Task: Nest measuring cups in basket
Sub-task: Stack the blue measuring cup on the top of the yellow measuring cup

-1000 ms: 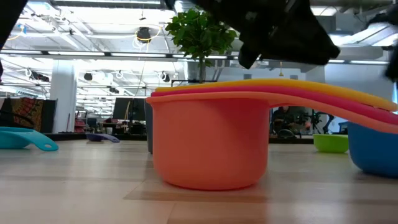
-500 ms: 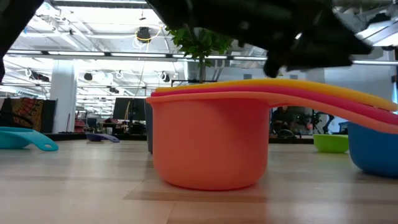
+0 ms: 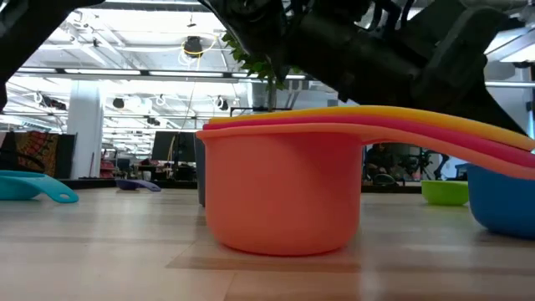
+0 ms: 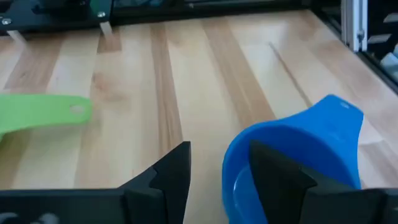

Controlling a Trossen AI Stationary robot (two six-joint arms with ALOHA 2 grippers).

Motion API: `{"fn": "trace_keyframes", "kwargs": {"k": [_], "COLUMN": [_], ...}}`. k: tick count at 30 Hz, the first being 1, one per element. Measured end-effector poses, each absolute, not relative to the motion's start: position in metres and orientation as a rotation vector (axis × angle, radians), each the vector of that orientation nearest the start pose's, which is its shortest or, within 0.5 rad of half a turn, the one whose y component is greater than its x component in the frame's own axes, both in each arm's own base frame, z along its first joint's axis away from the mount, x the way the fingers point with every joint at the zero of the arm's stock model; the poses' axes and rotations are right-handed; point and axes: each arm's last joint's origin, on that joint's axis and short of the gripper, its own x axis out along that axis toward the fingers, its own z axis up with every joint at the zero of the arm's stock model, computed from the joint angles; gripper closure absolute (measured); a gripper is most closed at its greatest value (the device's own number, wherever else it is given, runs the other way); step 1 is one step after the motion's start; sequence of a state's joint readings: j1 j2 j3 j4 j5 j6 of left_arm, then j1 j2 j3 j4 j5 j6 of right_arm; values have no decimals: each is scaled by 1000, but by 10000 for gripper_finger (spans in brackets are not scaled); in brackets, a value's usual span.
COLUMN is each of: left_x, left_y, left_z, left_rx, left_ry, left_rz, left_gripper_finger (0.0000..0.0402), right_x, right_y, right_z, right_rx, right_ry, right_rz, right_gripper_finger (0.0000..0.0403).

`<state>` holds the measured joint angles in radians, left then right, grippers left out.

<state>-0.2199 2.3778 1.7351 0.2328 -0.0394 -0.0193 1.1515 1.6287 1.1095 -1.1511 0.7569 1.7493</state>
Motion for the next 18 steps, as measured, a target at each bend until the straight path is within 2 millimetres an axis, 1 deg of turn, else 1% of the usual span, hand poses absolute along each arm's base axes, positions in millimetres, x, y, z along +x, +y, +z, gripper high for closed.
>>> {"fn": "trace_keyframes", "kwargs": {"k": [4, 8, 12, 18], "left_x": [516, 512, 511, 511], "left_y": [-114, -115, -116, -117], "left_z": [143, 138, 136, 138], "left_rx": [50, 57, 59, 57], "left_ry": [484, 550, 563, 552], "left_rz": [-180, -189, -192, -195], "left_gripper_finger": [253, 271, 307, 383], "right_x": [127, 128, 128, 128], "right_y": [238, 237, 237, 238], "right_z": [209, 209, 209, 209], "right_rx": [243, 242, 243, 242], "right_ry": [782, 782, 783, 786], "right_rz": [-508, -509, -509, -509], "right_gripper_finger": [190, 192, 195, 201]}}
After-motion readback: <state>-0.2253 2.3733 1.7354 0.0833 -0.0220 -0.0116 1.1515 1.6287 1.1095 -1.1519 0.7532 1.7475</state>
